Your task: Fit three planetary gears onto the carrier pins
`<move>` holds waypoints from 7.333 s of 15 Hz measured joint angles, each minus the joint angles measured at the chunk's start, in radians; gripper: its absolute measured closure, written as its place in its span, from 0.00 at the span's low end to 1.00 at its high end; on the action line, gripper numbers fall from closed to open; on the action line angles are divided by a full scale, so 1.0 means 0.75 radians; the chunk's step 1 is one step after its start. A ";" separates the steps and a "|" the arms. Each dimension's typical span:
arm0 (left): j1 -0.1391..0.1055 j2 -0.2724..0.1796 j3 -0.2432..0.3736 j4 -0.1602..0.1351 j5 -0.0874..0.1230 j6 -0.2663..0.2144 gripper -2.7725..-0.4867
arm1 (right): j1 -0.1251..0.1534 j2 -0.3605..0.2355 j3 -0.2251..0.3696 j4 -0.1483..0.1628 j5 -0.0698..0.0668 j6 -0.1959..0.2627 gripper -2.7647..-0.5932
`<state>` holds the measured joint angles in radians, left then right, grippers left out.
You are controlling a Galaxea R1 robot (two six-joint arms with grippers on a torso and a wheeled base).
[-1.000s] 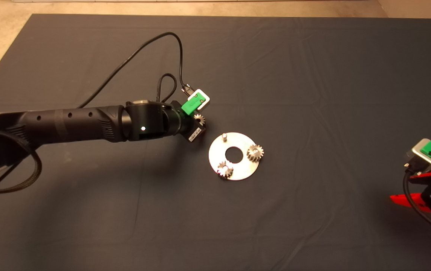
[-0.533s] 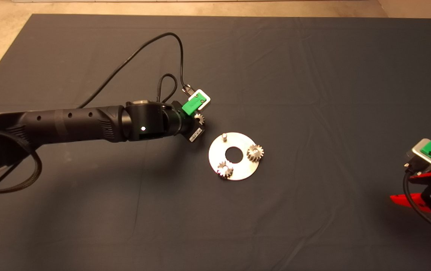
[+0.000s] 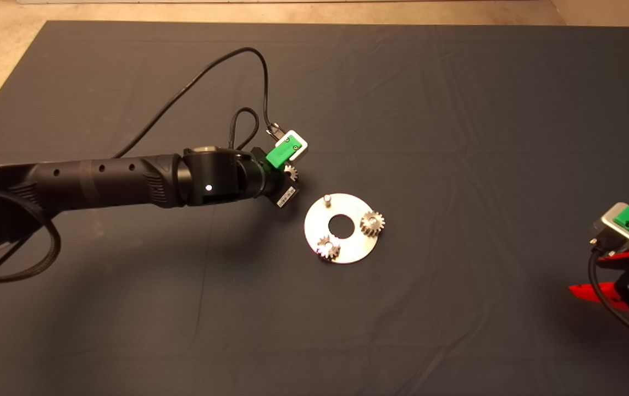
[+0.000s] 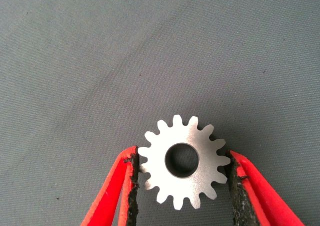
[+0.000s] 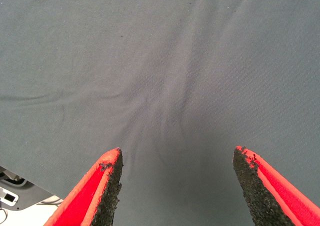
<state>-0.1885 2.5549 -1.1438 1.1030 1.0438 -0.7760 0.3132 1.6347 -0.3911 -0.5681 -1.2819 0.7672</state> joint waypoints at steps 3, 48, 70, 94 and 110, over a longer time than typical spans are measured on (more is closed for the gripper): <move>0.000 -0.001 0.001 0.000 -0.002 0.000 0.80 | 0.000 0.000 0.000 0.000 0.000 0.000 0.52; -0.036 0.100 0.312 -0.054 0.204 -0.121 0.94 | 0.001 -0.001 0.000 0.000 0.015 0.000 0.52; -0.018 0.136 0.193 -0.030 0.130 -0.117 0.95 | 0.004 -0.001 0.000 0.000 0.015 0.000 0.52; 0.000 0.136 0.186 -0.025 0.122 -0.117 0.80 | 0.004 -0.030 0.000 0.000 0.015 -0.020 0.52; -0.001 0.041 0.501 -0.030 0.504 -0.117 0.69 | -0.094 0.243 -0.001 0.000 0.058 0.012 0.52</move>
<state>-0.1894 2.5853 -0.7682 1.0809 1.4222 -0.8638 0.2429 1.8169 -0.3919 -0.5681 -1.2383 0.7765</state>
